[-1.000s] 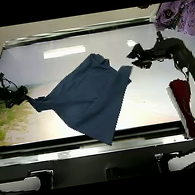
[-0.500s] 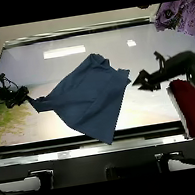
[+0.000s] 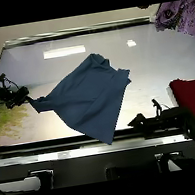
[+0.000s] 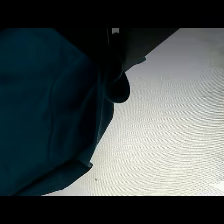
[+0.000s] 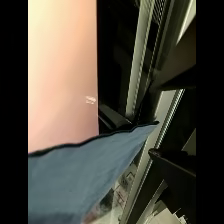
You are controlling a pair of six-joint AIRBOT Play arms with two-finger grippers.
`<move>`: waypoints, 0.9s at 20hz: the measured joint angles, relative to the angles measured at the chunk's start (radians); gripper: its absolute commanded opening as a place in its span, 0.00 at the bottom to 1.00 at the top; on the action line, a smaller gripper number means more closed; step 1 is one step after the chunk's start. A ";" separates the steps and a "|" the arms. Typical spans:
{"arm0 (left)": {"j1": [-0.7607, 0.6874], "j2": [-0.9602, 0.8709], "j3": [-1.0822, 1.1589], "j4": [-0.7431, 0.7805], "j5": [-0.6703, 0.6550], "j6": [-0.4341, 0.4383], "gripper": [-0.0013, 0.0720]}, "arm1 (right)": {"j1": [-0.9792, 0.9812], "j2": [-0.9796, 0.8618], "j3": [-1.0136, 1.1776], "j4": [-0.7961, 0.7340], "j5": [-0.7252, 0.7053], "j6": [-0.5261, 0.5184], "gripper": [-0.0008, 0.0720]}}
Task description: Fold the clothes and pants, and hang the long-sleeved shirts on hangers.
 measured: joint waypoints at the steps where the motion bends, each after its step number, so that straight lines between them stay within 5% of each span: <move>1: 0.000 0.000 0.000 0.000 -0.002 0.000 0.04 | 0.045 0.011 -0.024 0.023 0.035 -0.003 0.60; 7: 0.000 0.000 0.000 0.000 -0.016 0.000 0.04 | 0.431 0.030 -0.069 0.119 0.396 0.143 0.62; 13: 0.000 -0.002 0.000 0.000 -0.021 0.000 0.04 | 0.612 -0.056 -0.020 0.164 0.591 0.220 0.62; 14: 0.000 -0.002 0.000 0.000 -0.021 0.000 0.04 | 0.623 -0.083 -0.003 0.168 0.605 0.225 0.57; 17: 0.000 -0.005 0.000 0.000 -0.023 0.000 0.04 | 0.640 -0.163 0.052 0.166 0.633 0.215 0.12; 18: 0.000 -0.004 0.000 0.000 -0.024 0.001 0.04 | 0.642 -0.182 0.074 0.158 0.636 0.202 0.06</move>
